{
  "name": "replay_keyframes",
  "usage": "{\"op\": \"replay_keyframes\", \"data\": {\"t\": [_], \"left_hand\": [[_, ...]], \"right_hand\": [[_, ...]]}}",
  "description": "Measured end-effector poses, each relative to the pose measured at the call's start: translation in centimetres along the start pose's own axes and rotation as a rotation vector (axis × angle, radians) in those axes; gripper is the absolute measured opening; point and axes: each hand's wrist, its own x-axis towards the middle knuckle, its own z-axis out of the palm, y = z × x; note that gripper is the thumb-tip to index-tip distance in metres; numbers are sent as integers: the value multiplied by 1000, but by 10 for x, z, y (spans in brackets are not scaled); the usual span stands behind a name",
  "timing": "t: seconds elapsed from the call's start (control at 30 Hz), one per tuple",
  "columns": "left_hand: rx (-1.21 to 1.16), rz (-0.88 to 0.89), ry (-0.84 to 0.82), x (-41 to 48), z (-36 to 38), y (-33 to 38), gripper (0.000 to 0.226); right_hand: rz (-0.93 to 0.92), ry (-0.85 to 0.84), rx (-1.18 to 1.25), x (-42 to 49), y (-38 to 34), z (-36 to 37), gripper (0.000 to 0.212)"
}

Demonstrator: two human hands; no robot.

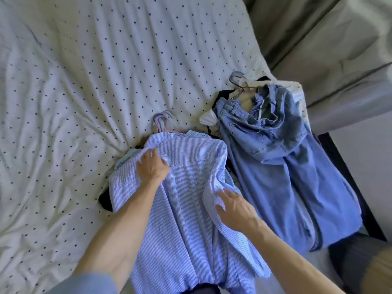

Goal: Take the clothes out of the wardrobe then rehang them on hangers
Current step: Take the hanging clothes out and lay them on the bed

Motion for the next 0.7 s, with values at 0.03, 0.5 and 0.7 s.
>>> {"op": "replay_keyframes", "data": {"t": [0.03, 0.5, 0.7], "left_hand": [[18, 40, -53, -18, -2, 7, 49], [335, 709, -230, -330, 25, 181, 38], [523, 1137, -105, -469, 65, 274, 39]], "right_hand": [[2, -2, 9, -16, 6, -3, 48], [160, 522, 351, -308, 157, 11, 30], [410, 792, 399, -463, 238, 88, 33]]}}
